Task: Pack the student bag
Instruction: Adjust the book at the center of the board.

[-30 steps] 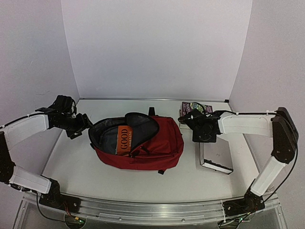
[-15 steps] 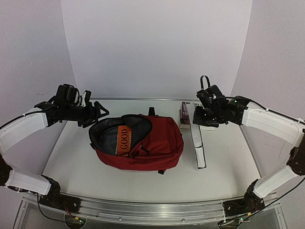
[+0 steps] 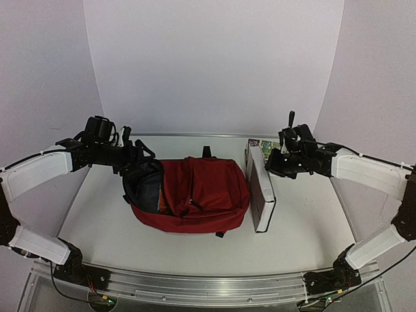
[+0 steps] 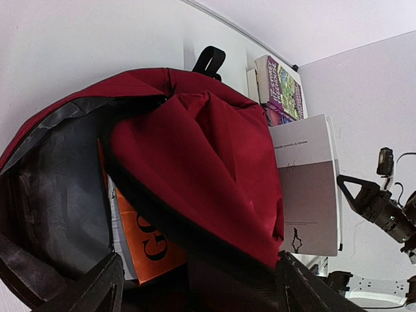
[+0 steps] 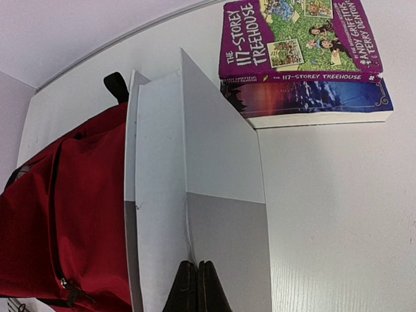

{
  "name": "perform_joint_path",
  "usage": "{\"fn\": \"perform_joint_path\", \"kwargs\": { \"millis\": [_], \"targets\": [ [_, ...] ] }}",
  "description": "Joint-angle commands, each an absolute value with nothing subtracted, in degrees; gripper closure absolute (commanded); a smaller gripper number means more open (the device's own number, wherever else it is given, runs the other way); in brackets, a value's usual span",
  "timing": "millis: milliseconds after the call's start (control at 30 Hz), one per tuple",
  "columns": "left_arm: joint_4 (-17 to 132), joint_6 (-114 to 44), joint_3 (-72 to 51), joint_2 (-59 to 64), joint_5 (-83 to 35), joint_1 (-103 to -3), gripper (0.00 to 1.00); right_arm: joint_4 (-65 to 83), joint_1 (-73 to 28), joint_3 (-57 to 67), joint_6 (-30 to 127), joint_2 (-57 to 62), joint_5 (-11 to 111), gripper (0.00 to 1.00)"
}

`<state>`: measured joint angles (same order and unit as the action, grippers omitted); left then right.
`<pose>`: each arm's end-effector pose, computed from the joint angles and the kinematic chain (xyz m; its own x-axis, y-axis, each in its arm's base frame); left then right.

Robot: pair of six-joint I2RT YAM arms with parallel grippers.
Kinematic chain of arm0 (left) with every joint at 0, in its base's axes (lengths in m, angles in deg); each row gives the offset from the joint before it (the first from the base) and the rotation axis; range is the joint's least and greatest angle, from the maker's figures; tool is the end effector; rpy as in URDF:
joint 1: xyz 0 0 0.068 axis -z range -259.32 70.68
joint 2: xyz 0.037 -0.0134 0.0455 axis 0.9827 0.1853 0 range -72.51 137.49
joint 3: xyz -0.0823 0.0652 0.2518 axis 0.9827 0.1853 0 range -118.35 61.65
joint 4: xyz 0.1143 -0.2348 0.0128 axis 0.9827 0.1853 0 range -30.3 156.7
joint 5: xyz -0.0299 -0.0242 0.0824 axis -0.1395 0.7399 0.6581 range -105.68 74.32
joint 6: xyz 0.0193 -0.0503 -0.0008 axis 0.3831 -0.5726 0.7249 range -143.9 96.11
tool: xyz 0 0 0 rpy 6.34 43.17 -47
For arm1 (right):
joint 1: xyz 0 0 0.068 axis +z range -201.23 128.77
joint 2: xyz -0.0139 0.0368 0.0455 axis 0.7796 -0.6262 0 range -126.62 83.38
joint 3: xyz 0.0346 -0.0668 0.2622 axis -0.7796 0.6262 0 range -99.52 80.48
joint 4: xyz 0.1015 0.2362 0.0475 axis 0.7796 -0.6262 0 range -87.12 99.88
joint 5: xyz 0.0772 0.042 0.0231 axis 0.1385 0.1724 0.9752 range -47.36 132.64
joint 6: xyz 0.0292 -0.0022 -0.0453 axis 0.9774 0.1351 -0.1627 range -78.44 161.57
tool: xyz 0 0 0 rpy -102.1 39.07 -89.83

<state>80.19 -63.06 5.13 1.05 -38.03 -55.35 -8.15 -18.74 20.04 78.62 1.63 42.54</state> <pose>0.2522 -0.1269 0.2872 -0.8429 -0.2645 -0.4686 0.1535 0.7165 -0.6805 0.2674 0.1701 0.2721 -0.7497 0.2370 -0.6179 -0.1055 0.8789 0.4652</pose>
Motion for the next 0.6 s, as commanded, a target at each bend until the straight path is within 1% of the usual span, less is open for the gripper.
{"fn": "perform_joint_path", "kwargs": {
  "millis": [0,33,67,133,200,333,433,500,567],
  "targets": [
    [79.02,-63.94,5.64,-1.01,-37.47,-55.2,0.2,-6.78,-20.79,23.53,77.92,1.74,43.93,1.0],
    [79.01,-64.01,5.64,-1.04,-37.4,-55.15,0.2,-6.73,-20.95,23.75,77.94,1.77,43.6,1.0],
    [79.01,-64.11,5.56,-1.0,-37.34,-55.14,0.2,-6.73,-21.02,23.81,77.94,1.91,43.37,0.97],
    [78.99,-64.2,5.33,-0.77,-37.23,-55.2,0.2,-6.81,-21.13,23.82,77.87,2.37,42.73,0.87],
    [79.03,-64.29,5.16,-0.5,-37.18,-55.19,0.2,-6.82,-21.22,23.62,77.8,2.7,42.65,0.81],
    [79.2,-64.41,5.05,0.43,-37.13,-55.21,0.2,-6.7,-21.41,23.08,77.69,3.2,42.99,0.56],
    [79.21,-64.58,5.26,0.98,-37.17,-55.21,0.2,-6.63,-21.39,22.47,77.62,3.3,44.08,0.4],
    [79.1,-64.55,5.64,1.44,-37.24,-55.2,0.2,-6.42,-21.43,22.17,77.3,3.5,44.65,0.32],
    [78.74,-64.68,5.96,1.98,-37.5,-55.16,0.2,-6.39,-21.43,22.08,76.85,3.52,44.26,0.28]
  ]
}}
